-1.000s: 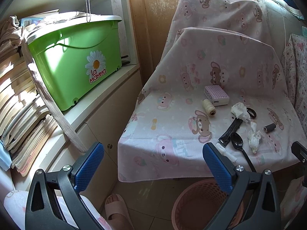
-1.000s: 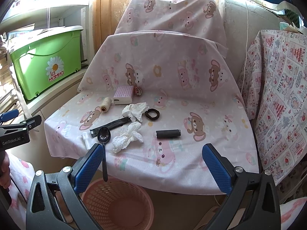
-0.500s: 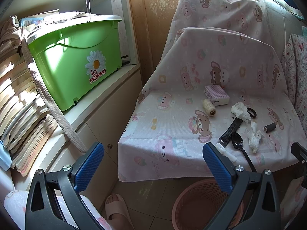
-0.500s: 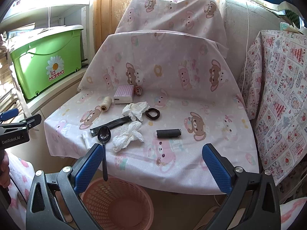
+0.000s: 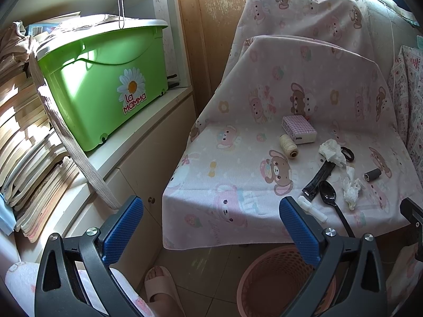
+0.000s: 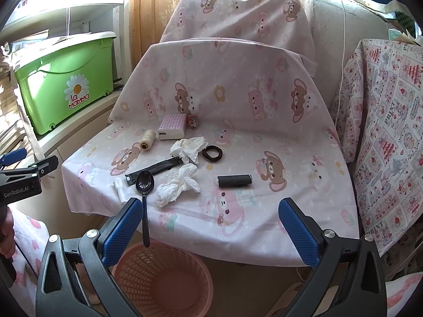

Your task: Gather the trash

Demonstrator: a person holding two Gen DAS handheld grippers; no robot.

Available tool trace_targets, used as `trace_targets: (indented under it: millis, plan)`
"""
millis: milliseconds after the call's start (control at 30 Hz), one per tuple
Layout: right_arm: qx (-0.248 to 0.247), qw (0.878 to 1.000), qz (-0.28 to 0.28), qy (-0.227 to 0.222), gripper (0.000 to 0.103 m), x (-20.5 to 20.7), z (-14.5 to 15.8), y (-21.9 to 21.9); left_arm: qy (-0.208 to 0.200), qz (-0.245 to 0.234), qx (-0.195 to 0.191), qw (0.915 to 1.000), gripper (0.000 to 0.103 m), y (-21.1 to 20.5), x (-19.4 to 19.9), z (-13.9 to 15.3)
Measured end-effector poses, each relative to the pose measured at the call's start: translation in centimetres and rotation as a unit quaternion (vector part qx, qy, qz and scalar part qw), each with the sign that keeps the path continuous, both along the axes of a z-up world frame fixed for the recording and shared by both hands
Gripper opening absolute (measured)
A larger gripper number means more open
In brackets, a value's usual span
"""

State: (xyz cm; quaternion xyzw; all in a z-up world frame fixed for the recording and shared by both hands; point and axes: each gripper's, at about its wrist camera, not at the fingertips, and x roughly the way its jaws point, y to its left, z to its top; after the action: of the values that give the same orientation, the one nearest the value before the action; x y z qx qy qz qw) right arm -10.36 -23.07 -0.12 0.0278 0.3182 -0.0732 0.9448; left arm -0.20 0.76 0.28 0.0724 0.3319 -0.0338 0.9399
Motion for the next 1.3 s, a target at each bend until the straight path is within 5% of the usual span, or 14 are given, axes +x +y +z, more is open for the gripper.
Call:
trace_targets:
  millis: [867, 933, 1000, 1167, 1300]
  plan:
    - [0.034, 0.999, -0.003, 0.032, 0.101, 1.1, -1.9, -0.3, 0.03, -0.014, -0.001, 0.9995, 0.102, -1.4, 1.0, -2.2]
    - [0.048, 0.998, 0.004, 0.038, 0.094, 1.4, -2.3, -0.4, 0.044, -0.035, -0.01, 0.9984, 0.096, -2.1, 1.4, -2.8]
    - [0.067, 0.997, 0.02, 0.046, 0.083, 1.7, -2.7, -0.3, 0.053, -0.058, -0.004, 0.9969, 0.071, -3.3, 1.6, -3.4]
    - [0.077, 0.992, 0.071, 0.066, 0.059, 2.6, -3.8, 1.2, 0.088, -0.1, -0.012, 0.991, 0.039, -5.8, 2.4, -4.9]
    - [0.064, 0.989, 0.115, 0.07, 0.052, 2.7, -4.2, 3.4, 0.094, -0.11, -0.022, 0.9893, 0.038, -6.6, 2.5, -4.9]
